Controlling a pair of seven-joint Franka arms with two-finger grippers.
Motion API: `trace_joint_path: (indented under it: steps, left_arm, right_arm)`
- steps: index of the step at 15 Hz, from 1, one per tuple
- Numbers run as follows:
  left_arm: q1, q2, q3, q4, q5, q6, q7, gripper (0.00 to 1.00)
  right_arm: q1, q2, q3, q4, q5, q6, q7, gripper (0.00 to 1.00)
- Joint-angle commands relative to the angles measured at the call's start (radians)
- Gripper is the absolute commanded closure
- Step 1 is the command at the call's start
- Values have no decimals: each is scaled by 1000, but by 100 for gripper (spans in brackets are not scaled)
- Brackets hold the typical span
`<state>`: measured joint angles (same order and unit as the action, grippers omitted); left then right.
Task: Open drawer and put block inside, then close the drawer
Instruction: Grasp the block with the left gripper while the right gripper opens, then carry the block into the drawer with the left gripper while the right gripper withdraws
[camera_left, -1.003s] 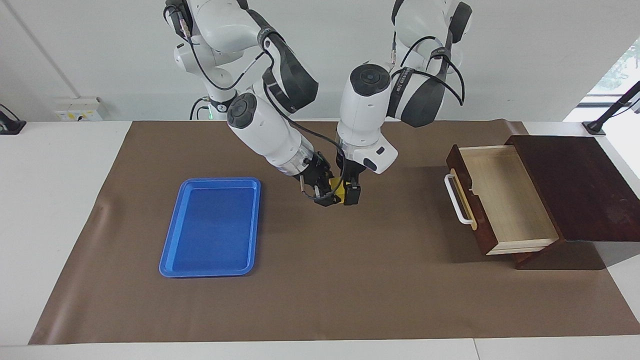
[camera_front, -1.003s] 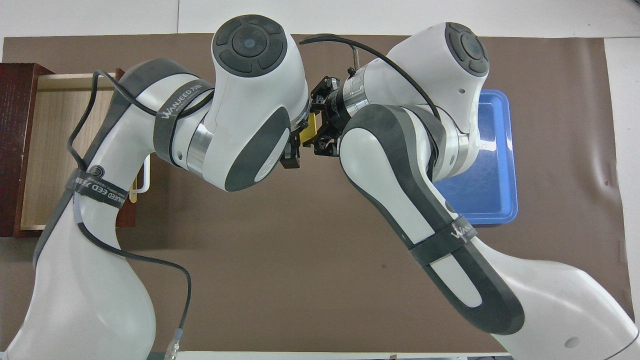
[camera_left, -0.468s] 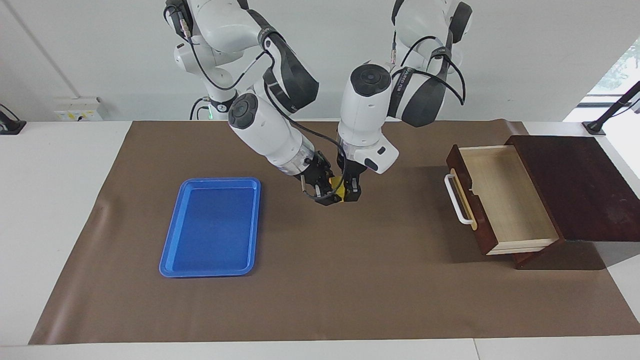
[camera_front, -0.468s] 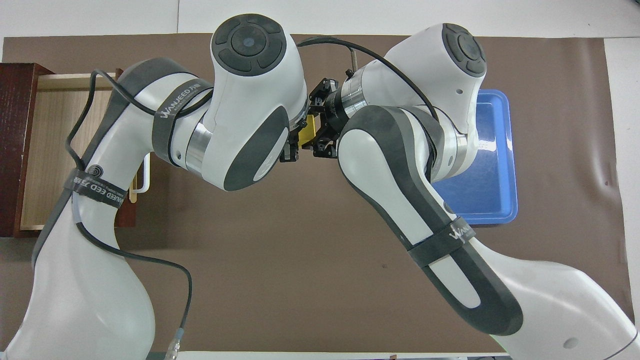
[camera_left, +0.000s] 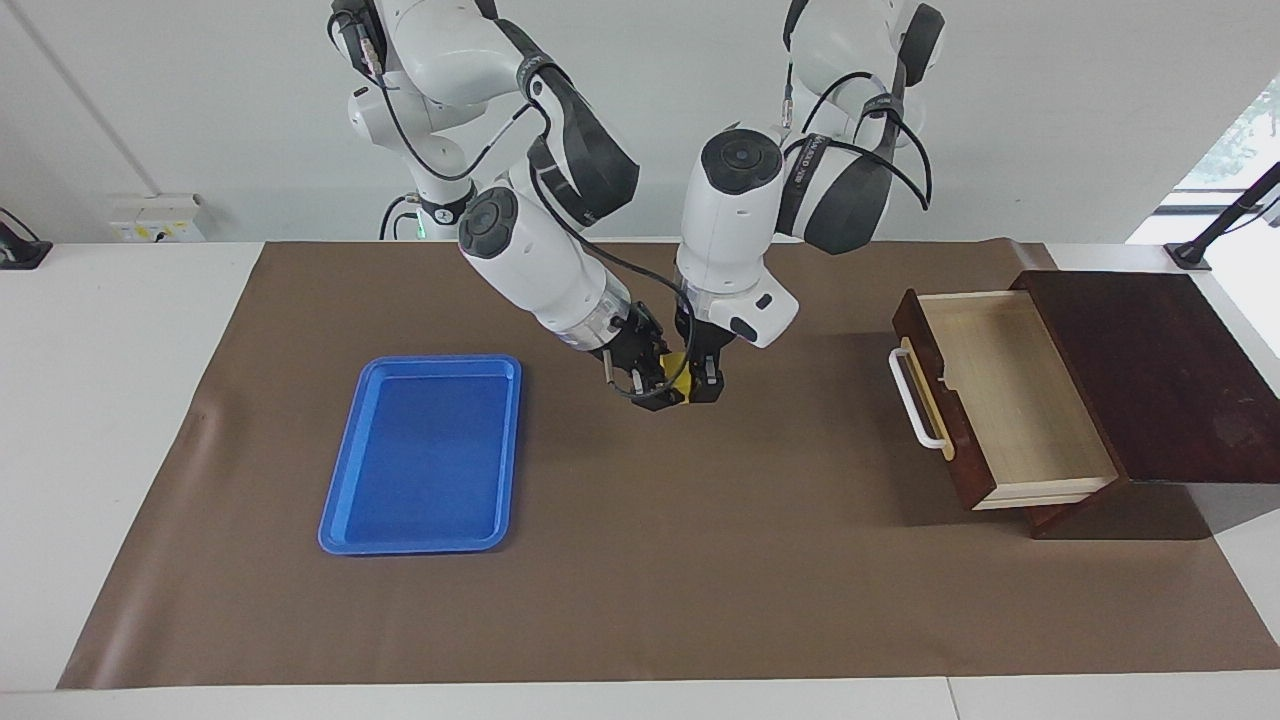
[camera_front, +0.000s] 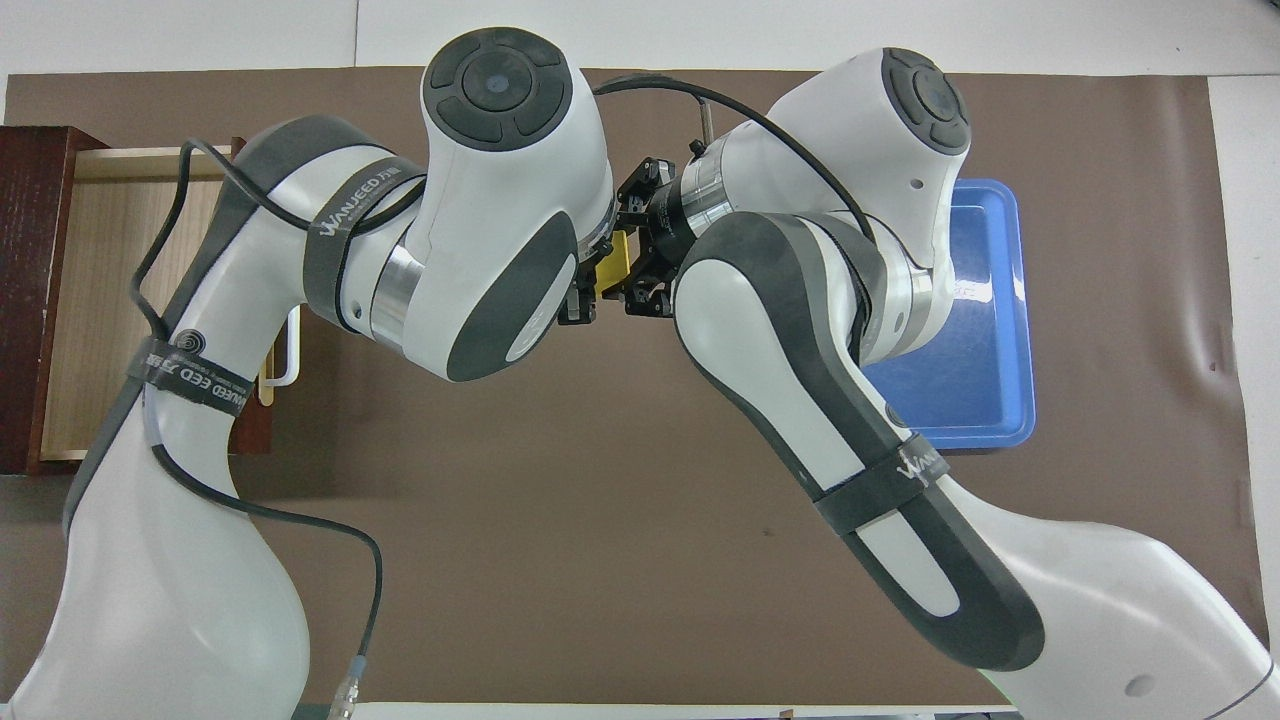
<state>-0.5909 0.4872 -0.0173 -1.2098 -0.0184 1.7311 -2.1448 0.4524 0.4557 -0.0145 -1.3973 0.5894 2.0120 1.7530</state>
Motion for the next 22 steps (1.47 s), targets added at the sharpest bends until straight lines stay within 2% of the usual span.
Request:
trace_joint_path:
  steps: [1,3,4,5,9,13,17,19,22]
  left_arm:
    - [3,-10,13,12,5,-35,-1,100]
    - [3,-12,13,12,6,-31,-1,100]
    - [2,-12,13,12,8,-27,-1,100]
    - [2,-12,13,12,8,-27,-1,100]
    - [14,-28,13,10,12,-38,8,100]
    - [112,-59,13,10,15,-100,106,100]
    - [274,-148,13,-49,6,-137,303,100]
    - [368,-200,13,-94,5,-130,422,100]
    - [506,-225,13,-143,5,-114,630,100]
  right_arm:
    - [-9,-2,2,1,0,2,22,100]
    - [-14,-3,2,1,-10,-3,20,27]
    - [-11,-5,1,1,-10,-3,20,10]
    - [-14,-6,1,1,-7,-1,19,6]
    - [-60,-26,-1,0,-3,-24,13,5]
    - [-126,-55,-5,1,-13,-88,-38,5]
    - [-202,-95,-9,3,-52,-191,-157,3]
    - [-227,-118,-9,1,-123,-246,-257,1]
    - [-242,-164,-9,1,-273,-327,-436,0]
